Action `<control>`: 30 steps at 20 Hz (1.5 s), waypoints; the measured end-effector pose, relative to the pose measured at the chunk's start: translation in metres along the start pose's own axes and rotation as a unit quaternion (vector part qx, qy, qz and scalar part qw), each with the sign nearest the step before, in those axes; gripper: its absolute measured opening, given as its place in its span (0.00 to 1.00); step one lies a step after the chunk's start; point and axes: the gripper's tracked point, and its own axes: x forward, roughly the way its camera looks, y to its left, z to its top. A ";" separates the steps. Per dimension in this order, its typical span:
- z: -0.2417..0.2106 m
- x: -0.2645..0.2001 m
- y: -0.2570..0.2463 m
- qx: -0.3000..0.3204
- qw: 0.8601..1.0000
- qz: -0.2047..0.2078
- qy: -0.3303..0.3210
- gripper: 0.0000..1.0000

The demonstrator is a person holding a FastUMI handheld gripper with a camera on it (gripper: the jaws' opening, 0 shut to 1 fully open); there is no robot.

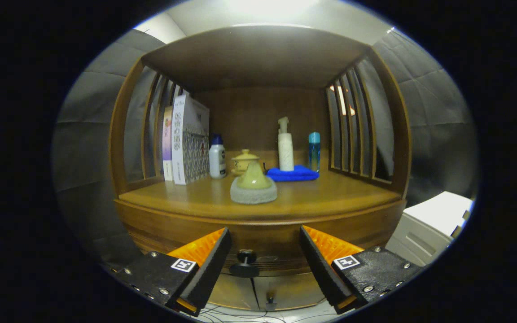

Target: Pull open the drawer, take out the items inside it, and place them on the countertop above the cabinet.

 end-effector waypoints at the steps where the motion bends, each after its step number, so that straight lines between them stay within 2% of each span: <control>1: 0.014 -0.008 -0.010 -0.011 1.000 -0.005 -0.007 0.95; 3: 0.044 -0.023 -0.026 -0.024 0.999 -0.018 -0.015 0.95; 9: 0.131 -0.101 -0.022 -0.047 0.997 -0.013 -0.065 0.95; 13: 0.168 -0.170 -0.026 -0.074 0.992 -0.058 -0.086 0.95; 17: 0.180 -0.211 -0.001 -0.045 0.992 -0.039 -0.109 0.95; 20: 0.186 -0.229 0.011 -0.058 0.991 -0.029 -0.113 0.95; 27: 0.185 -0.232 0.018 -0.033 0.994 -0.010 -0.101 0.95; 30: 0.187 -0.234 0.004 -0.039 0.994 -0.020 -0.104 0.95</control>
